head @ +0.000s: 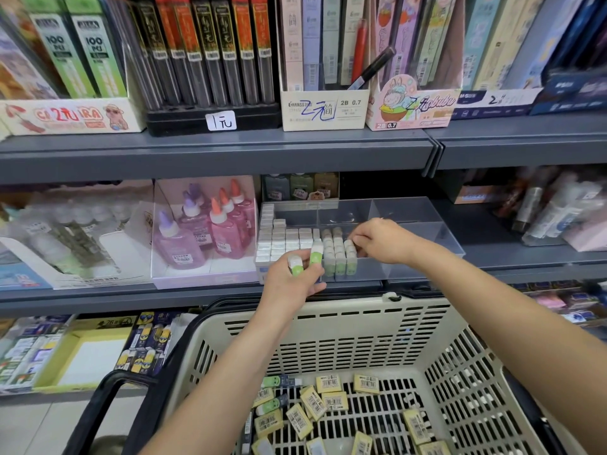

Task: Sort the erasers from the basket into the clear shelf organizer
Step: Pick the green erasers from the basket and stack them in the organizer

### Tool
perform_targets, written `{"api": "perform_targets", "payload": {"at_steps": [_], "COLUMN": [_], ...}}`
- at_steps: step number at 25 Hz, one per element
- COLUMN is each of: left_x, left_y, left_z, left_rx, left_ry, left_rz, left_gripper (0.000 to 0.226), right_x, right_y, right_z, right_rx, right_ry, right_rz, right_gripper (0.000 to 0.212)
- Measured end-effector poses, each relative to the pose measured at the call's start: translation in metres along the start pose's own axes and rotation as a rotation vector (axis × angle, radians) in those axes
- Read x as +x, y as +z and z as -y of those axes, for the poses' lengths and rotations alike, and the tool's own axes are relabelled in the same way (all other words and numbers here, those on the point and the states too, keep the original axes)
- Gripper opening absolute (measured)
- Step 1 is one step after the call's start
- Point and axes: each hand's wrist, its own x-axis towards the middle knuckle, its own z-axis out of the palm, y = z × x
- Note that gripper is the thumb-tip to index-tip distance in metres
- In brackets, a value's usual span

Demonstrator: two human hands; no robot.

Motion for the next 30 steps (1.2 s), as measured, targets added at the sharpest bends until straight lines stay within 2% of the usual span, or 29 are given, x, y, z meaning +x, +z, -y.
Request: {"api": "perform_targets", "payload": {"at_steps": [2, 4, 6, 7, 9, 12, 14, 16, 18, 21, 25, 28, 30], "left_x": [0.000, 0.000, 0.002, 0.002, 0.003, 0.002, 0.001, 0.001, 0.001, 0.001, -0.001, -0.001, -0.001], "left_y": [0.002, 0.005, 0.009, 0.012, 0.017, 0.013, 0.005, -0.002, -0.005, -0.005, -0.011, -0.014, -0.011], "left_z": [0.000, 0.002, 0.002, 0.001, -0.002, -0.006, -0.007, -0.006, -0.004, -0.005, -0.002, 0.000, -0.001], "left_rx": [0.008, 0.031, 0.072, 0.097, 0.142, 0.187, 0.234, 0.247, 0.184, 0.053, 0.119, 0.269, 0.280], "left_ry": [-0.003, 0.009, 0.023, 0.031, 0.054, 0.093, 0.100, 0.078, 0.012, -0.078, 0.038, 0.192, 0.222], "left_rz": [0.007, 0.014, 0.038, 0.060, 0.080, 0.022, 0.003, 0.008, 0.025, 0.066, 0.077, 0.073, 0.071], "left_gripper": [0.017, 0.017, 0.018, 0.020, 0.021, 0.011, 0.020, 0.021, 0.009, 0.004, 0.011, 0.012, 0.017], "right_x": [-0.004, -0.010, -0.022, -0.028, -0.036, -0.033, -0.025, -0.013, -0.003, 0.008, 0.019, 0.022, 0.019], "right_y": [-0.004, -0.007, -0.007, -0.006, -0.005, -0.021, -0.031, -0.031, -0.021, -0.006, 0.004, 0.006, 0.004], "right_z": [0.002, 0.006, 0.014, 0.020, 0.024, 0.012, 0.002, -0.005, -0.005, -0.006, -0.003, -0.003, -0.003], "right_rx": [-0.049, -0.030, 0.217, 0.336, 0.427, 0.584, 0.662, 0.504, 0.271, 0.181, 0.073, -0.040, -0.097], "right_ry": [-0.018, -0.054, -0.114, -0.155, -0.198, -0.118, -0.026, 0.024, 0.052, 0.073, 0.097, 0.081, 0.065], "right_rz": [-0.010, -0.144, -0.217, -0.187, -0.120, -0.233, -0.353, -0.413, -0.401, -0.316, -0.126, -0.056, -0.030], "right_gripper": [0.031, 0.030, 0.022, 0.016, 0.004, 0.010, 0.015, 0.013, 0.009, 0.011, 0.019, 0.025, 0.029]}}
